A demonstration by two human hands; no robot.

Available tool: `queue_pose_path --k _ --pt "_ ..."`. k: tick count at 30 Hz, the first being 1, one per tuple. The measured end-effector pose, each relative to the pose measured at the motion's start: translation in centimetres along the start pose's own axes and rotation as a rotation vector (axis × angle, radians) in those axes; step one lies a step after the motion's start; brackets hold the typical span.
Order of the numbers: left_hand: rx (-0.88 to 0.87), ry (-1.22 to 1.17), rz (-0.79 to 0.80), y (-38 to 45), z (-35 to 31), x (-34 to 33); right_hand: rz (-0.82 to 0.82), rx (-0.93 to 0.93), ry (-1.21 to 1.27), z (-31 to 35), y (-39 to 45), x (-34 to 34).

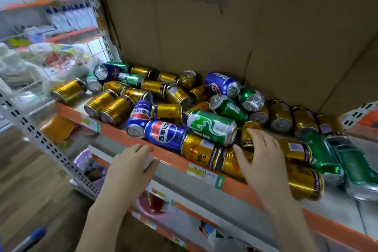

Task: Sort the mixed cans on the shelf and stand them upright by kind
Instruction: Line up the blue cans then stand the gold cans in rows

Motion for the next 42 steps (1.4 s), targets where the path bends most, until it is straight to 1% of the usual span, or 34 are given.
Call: queue_pose_path --k 3,6,10,14,17,20,23,25,27,29,31,33,36,38,40,42 --pt "-0.008 0.011 -0.008 1.5 0.8 0.2 0.028 0.077 0.021 2.1 2.2 -1.2" --pt "-0.023 -0.012 0.002 2.5 1.6 -0.2 0.096 0.120 -0.032 3.5 3.8 -2.6" --pt "-0.038 -0.044 -0.015 4.5 2.5 0.3 0.258 0.150 -0.107 4.8 5.5 -4.9" --pt "-0.095 -0.046 -0.029 7.3 3.4 1.3 0.339 0.067 -0.089 4.8 6.8 -5.6" --pt "-0.131 -0.060 -0.049 9.6 3.9 2.4 0.441 0.006 -0.147 4.8 7.0 -5.9" --pt "-0.187 -0.070 -0.074 11.8 3.5 3.5 0.452 -0.040 -0.193 5.2 7.4 -5.7" --pt "-0.280 -0.073 -0.081 13.7 1.5 4.0 0.399 -0.033 -0.238 6.1 7.6 -5.2" --pt "-0.343 -0.072 -0.043 14.7 -0.7 3.5 0.315 -0.035 -0.282 6.2 7.5 -4.1" --pt "-0.437 -0.074 -0.006 15.2 -3.4 3.0 0.203 -0.081 -0.322 5.4 7.2 -2.3" --pt "-0.570 -0.091 -0.015 15.4 -6.9 3.0 0.064 -0.146 -0.350 3.9 6.5 0.3" --pt "-0.690 -0.090 -0.015 15.4 -10.9 2.9 -0.099 -0.201 -0.400 2.0 5.2 3.4" --pt "-0.811 -0.078 0.010 15.3 -15.5 2.2 -0.218 -0.272 -0.446 -0.1 3.3 5.9" --pt "-0.981 0.039 0.043 15.3 -22.3 0.3 -0.309 -0.385 -0.509 -2.2 0.4 8.4" --pt "-1.089 0.173 0.085 15.5 -25.8 -1.7 -0.342 -0.445 -0.553 -3.0 -1.4 9.2" --pt "-1.135 0.358 0.171 16.2 -27.7 -4.1 -0.358 -0.489 -0.575 -3.6 -3.0 9.5" --pt "-1.115 0.539 0.249 17.2 -28.4 -6.3 -0.370 -0.505 -0.609 -3.9 -4.0 9.5"
Point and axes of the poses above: each hand's wrist, its own y-axis towards the middle knuckle, its own x-axis out of the back of the hand, z = x × y, the point moved 8 cm from there along y, towards the middle knuckle, and after that the axes turned 3 degrees about x, right-handed, at the moved point
